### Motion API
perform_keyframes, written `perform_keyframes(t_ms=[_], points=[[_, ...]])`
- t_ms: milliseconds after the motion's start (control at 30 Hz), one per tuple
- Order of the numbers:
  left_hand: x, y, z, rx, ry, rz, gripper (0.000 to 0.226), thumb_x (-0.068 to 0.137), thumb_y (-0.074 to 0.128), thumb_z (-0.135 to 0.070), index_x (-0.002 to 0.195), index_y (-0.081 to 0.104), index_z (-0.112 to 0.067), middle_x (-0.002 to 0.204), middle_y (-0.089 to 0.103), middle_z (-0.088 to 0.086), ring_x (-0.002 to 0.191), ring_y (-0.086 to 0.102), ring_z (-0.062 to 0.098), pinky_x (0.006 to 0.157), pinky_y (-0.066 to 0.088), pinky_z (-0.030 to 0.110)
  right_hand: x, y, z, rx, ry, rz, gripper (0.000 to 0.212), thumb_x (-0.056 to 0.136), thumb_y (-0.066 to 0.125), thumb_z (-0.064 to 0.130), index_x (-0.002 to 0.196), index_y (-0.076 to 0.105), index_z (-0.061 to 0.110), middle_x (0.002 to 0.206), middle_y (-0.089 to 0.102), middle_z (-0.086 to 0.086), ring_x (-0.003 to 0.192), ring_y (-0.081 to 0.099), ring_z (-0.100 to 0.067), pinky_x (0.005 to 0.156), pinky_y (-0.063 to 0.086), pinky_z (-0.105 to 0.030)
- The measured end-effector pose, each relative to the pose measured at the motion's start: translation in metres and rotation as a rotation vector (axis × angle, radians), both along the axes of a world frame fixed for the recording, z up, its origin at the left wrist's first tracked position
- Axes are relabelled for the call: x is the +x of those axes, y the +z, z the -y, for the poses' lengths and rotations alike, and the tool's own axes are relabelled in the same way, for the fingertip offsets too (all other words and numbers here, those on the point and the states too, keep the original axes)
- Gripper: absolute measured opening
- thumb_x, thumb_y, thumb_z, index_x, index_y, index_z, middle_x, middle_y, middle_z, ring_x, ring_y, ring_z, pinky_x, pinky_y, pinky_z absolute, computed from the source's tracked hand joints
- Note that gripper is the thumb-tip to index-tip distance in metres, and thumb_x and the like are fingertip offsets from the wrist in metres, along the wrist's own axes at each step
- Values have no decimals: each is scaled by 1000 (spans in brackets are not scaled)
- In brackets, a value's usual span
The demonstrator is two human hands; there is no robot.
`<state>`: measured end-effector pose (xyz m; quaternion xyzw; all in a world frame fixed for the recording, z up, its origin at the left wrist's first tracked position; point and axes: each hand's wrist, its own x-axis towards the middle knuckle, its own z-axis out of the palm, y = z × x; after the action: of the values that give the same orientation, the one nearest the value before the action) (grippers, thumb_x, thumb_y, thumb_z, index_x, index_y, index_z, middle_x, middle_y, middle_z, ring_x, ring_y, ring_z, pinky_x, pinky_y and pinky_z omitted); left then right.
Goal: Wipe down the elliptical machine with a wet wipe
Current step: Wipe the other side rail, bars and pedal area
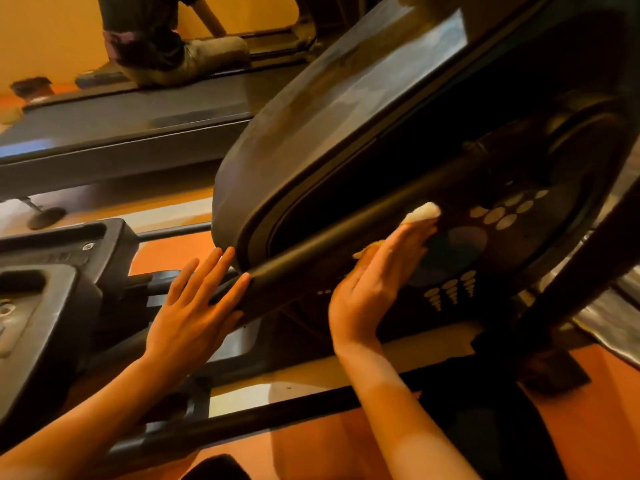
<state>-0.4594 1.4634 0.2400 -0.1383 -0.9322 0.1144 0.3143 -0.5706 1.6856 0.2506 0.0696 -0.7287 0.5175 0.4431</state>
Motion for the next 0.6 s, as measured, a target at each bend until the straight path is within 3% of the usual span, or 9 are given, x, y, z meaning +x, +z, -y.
perform_keyframes(t_ms=[100,167,300,433,500,600], points=[[1,0,0,4,-11,5,56,113,30,-40,163,20,-16,168,17,23,159,12,39,130,11,52,41,-43,30,203,81,-35,63,108,44,6,162,11,3,170,7,-17,156,15,-34,126,20,-49],[1,1,0,12,-24,7,56,113,30,-40,162,21,-16,169,14,21,159,10,37,130,10,51,21,-40,15,244,38,-38,58,108,42,5,160,17,0,165,17,-22,156,16,-34,126,18,-50],[-1,0,0,29,-29,1,56,113,31,-39,163,20,-17,172,7,16,160,10,37,130,11,51,-34,4,-35,9,-104,48,47,110,34,4,152,26,-15,161,22,-35,153,19,-44,125,16,-59],[0,-2,1,22,-31,1,60,113,32,-39,166,12,-20,172,8,18,159,12,39,129,14,54,-8,7,-2,-120,-59,78,50,110,32,7,157,20,-8,165,15,-28,156,14,-37,127,14,-53],[0,-1,0,18,-25,4,61,113,31,-40,167,10,-21,171,9,19,159,11,38,129,14,53,25,-19,25,62,28,-26,59,108,41,4,161,14,2,167,11,-19,157,13,-33,128,15,-49],[0,-1,0,29,-2,5,61,113,30,-41,167,9,-21,169,13,21,160,8,36,129,13,53,28,-43,14,512,141,-261,64,107,48,5,163,16,12,172,8,-5,157,15,-25,127,15,-48]])
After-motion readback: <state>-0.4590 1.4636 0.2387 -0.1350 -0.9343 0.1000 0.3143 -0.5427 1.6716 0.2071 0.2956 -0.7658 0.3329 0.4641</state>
